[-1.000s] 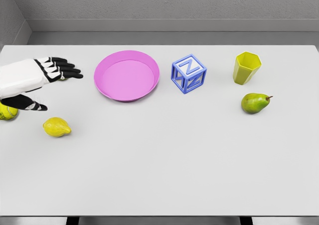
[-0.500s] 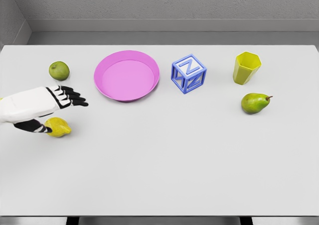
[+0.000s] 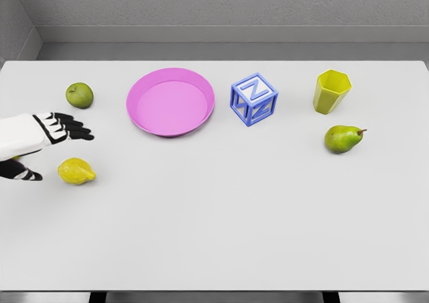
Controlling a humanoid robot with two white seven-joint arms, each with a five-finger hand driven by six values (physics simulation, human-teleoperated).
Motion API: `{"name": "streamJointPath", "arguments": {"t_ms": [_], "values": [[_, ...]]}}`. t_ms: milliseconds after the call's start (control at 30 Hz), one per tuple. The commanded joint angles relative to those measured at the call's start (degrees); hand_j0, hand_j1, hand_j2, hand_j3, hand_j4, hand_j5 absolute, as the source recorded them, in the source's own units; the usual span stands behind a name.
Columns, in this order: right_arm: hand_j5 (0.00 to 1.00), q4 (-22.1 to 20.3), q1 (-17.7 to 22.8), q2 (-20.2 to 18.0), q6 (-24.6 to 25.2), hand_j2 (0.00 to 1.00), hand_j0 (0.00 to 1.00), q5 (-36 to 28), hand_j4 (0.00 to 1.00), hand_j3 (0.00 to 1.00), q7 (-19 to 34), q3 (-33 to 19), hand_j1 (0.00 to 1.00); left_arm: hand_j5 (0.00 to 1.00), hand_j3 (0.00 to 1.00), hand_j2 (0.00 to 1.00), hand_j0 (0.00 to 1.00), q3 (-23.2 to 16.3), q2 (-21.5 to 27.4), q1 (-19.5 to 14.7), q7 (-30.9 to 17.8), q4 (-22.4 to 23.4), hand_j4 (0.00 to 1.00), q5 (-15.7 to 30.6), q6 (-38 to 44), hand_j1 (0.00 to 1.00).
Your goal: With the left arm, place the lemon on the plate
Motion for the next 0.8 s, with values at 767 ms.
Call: {"name": "streamJointPath", "arguments": {"t_ms": [767], "values": [[1.0,0.0,0.0,0.0,0.0,1.0,1.0,-0.01,1.0,1.0,-0.01,-0.01,1.0,1.0,1.0,1.0,1.0,-0.06,-6.68,-0.7,-9.2,-0.07,1.0,6.87,8.48,1.0]]}}
